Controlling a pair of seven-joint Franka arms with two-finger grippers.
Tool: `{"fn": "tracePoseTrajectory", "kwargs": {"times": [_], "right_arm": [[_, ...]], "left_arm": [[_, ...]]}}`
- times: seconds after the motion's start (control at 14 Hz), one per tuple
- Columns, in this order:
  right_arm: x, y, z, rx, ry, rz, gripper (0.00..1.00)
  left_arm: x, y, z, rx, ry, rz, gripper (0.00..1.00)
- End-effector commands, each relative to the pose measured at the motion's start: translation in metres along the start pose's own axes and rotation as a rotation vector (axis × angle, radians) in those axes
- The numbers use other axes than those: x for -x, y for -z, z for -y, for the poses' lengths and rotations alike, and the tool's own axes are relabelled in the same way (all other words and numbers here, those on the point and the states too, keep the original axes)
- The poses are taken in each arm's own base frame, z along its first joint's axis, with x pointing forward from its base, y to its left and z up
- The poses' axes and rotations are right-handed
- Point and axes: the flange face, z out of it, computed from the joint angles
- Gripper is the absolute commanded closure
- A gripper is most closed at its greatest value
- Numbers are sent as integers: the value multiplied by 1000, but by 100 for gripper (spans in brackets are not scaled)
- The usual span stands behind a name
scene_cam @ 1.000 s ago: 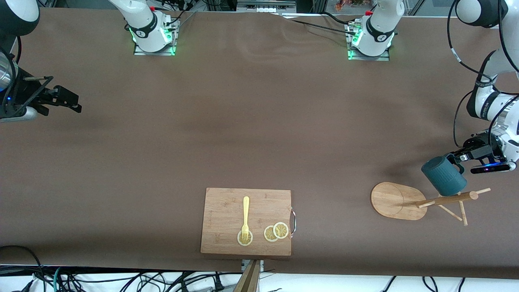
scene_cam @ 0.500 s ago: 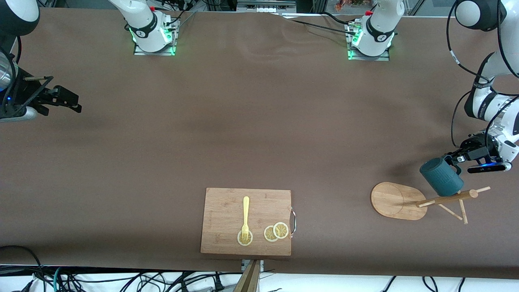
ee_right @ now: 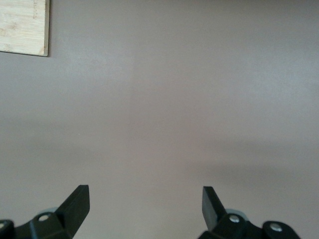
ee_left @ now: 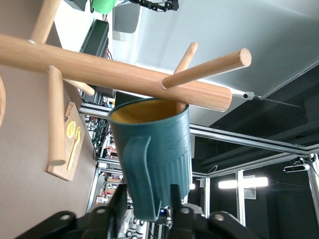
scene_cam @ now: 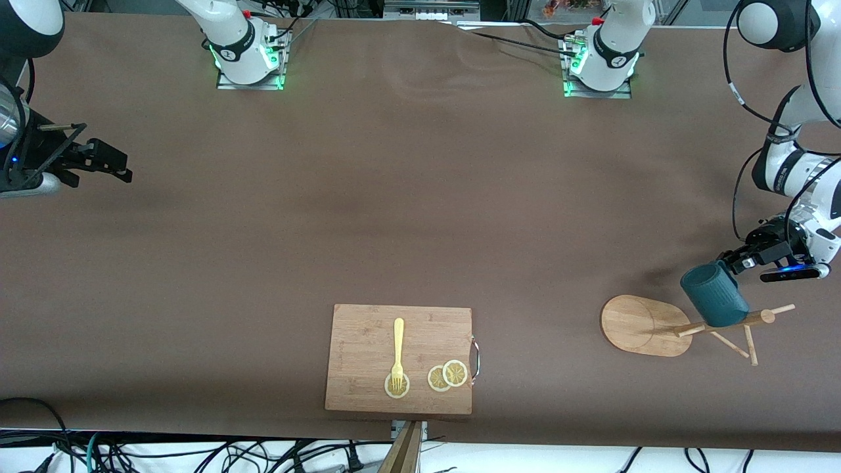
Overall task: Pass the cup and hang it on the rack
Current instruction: 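Open the left gripper and release the mug on the rack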
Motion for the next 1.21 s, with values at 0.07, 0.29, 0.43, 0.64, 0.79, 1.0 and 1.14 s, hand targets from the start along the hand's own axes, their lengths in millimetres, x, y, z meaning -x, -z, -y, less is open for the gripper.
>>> {"fn": "tracePoseTrajectory", "kwargs": {"times": [0.07,0.29,0.43,0.64,0.79,1.0,1.14], "right_arm": [[0,4,2,-14,-7,1,0],[-1,3,2,-14,-7,2,0],[-1,3,2,-14,-7,2,0],[0,4,2,-14,-7,1,0],[-1,3,2,-14,-7,2,0],[0,4,2,-14,-7,1,0],[-1,3,2,-14,-7,2,0]], "left_arm": [[4,8,-5,-69,-33,54,0],[21,3,-44,-212,-59,189,0],[39,-1,-79,-376,-87,320,0],[61,4,-105,-610,-87,475,0],[67,-5,-143,-861,-164,563,0],[68,-48,-201,-1157,-238,654,0],[73,-87,-228,-1326,-201,635,0]]}}
